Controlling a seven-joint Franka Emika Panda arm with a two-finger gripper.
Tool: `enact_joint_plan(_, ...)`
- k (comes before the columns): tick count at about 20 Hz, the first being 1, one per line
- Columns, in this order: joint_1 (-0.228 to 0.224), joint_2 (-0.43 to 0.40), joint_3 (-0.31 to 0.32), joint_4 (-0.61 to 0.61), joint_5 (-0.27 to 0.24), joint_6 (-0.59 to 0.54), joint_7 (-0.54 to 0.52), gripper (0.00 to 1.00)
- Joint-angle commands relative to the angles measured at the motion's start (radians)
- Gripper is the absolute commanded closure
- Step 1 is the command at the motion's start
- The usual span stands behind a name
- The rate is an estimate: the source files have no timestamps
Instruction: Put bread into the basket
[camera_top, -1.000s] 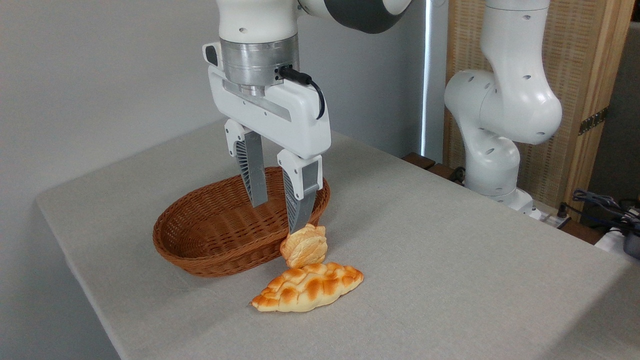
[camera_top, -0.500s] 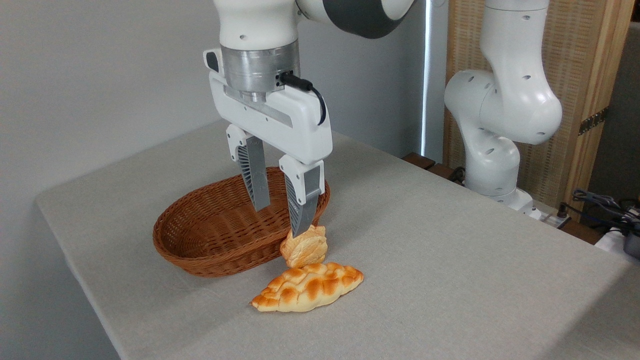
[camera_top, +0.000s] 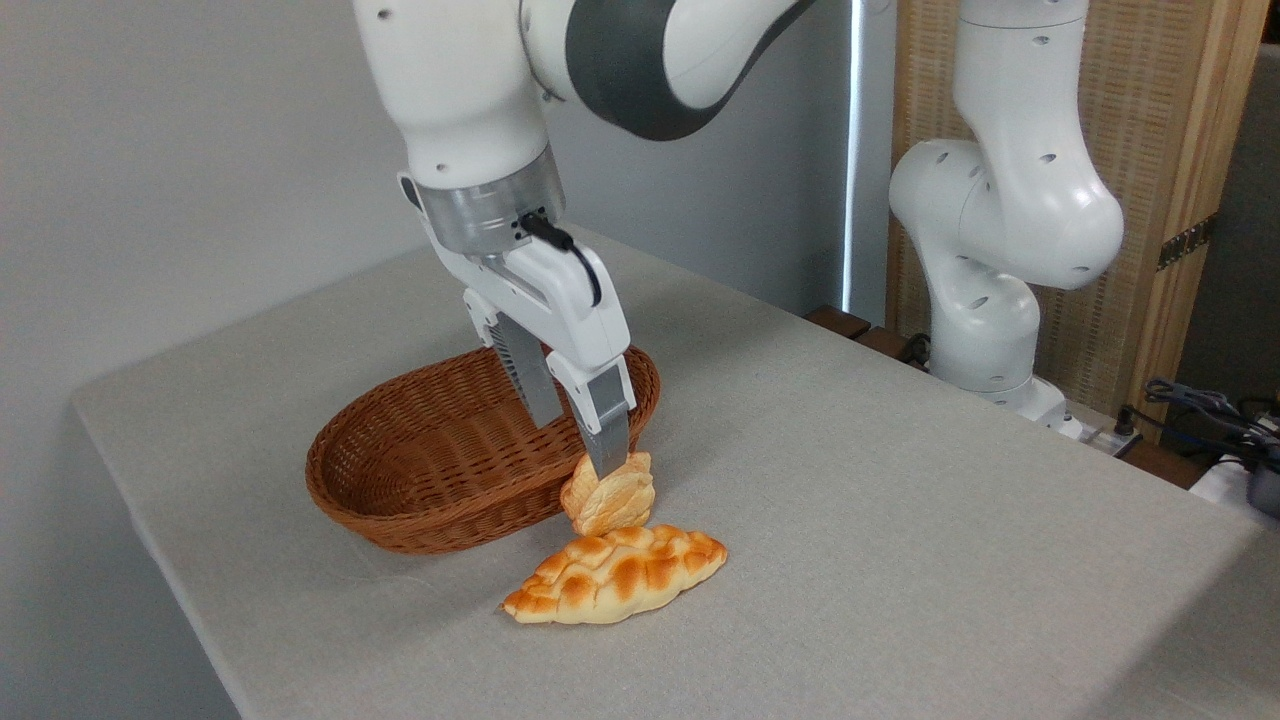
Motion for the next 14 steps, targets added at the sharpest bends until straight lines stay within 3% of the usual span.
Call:
enact_joint_plan(1,0.001,0.014,-0.013,0.003,-0.006,-0.068,0.028,0.0)
enact_joint_plan(8,0.001,0.003,-0.014,-0.049,-0.006,-0.048,0.027,0.0)
enact_joint_plan(14,0.002,-0.077,-0.005,-0.172,-0.006,0.108,0.027,0.0)
